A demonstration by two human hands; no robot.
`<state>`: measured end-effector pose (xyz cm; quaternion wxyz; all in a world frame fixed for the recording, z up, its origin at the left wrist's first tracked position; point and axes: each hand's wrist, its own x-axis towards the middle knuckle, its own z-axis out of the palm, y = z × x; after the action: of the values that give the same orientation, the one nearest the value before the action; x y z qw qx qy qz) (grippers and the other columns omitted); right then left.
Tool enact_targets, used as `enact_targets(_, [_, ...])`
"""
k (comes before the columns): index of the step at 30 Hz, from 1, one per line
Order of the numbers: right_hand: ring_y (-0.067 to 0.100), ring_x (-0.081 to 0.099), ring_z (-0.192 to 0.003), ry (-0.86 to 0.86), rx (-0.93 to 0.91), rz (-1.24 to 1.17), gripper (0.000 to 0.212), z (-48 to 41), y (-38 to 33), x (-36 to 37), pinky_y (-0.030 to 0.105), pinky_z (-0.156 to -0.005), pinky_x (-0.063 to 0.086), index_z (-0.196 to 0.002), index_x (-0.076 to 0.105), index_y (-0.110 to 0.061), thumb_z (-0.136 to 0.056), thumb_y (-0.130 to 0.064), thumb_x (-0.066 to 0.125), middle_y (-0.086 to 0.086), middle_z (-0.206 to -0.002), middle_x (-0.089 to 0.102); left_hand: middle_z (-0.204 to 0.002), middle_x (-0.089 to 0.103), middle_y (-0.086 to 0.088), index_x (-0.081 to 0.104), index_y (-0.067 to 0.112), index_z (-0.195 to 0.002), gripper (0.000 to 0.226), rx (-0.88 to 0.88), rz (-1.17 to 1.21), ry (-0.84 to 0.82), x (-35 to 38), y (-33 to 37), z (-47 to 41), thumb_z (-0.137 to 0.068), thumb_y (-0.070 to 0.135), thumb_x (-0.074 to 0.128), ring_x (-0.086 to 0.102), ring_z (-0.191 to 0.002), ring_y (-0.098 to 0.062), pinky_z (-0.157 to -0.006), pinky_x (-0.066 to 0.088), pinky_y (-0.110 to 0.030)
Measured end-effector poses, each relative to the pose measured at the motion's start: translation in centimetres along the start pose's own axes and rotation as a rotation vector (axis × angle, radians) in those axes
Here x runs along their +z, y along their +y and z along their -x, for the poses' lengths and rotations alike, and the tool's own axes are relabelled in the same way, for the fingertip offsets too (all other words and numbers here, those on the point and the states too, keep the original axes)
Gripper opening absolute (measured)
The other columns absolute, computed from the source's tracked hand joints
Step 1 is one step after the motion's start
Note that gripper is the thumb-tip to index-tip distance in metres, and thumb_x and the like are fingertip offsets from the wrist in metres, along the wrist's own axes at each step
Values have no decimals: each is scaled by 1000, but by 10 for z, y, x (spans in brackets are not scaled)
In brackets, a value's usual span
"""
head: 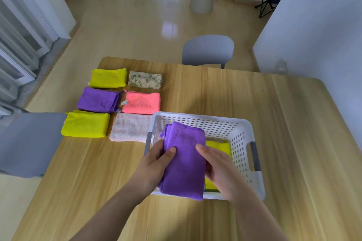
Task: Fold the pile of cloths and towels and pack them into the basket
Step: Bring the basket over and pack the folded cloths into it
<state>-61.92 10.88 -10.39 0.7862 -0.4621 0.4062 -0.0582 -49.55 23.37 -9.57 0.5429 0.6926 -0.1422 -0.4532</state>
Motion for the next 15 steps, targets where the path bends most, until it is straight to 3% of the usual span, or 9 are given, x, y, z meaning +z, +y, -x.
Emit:
enact_targets(3, [26, 63, -88, 79, -41, 21, 36, -3, 3, -13, 42, -79, 45, -103, 67, -11, -78, -37, 68, 15, -102, 70, -91, 70, -2, 63, 17, -98, 16, -6, -99, -10, 13, -8, -5, -93, 31, 56, 63, -83, -14, -75, 49, -27])
enact_targets(6, [30, 67, -98, 218, -63, 86, 18, -10, 10, -26, 51, -90, 52, -103, 65, -20, -90, -31, 62, 8, -103, 71, -89, 70, 6, 62, 27, -96, 11, 22, -296, 24, 14, -20, -13, -92, 34, 54, 64, -85, -12, -77, 50, -24])
enact_targets(9, [33, 66, -96, 348, -59, 170, 18, -22, 16, -46, 51, -88, 50, -98, 63, -21, -91, -36, 58, 10, -101, 69, -97, 66, 11, 58, 29, -99, 8, 66, -510, 91, 13, -31, -20, -92, 26, 55, 60, -87, -1, -69, 41, -6])
enact_targets(12, [38, 64, -97, 373, -29, 174, 23, -35, 19, -58, 46, -81, 52, -102, 62, -16, -91, -35, 57, 16, -104, 67, -118, 59, 9, 58, 24, -115, 22, 45, -614, 55, 12, -43, -28, -94, 26, 53, 56, -100, -5, -84, 42, -16])
enact_targets(15, [34, 65, -97, 342, 19, 207, 22, -51, 23, -60, 50, -88, 51, -103, 62, -19, -91, -37, 57, 14, -105, 68, -131, 53, 6, 53, 23, -126, 32, 9, -654, 27, 14, -48, -35, -94, 27, 51, 53, -109, -9, -91, 41, -23])
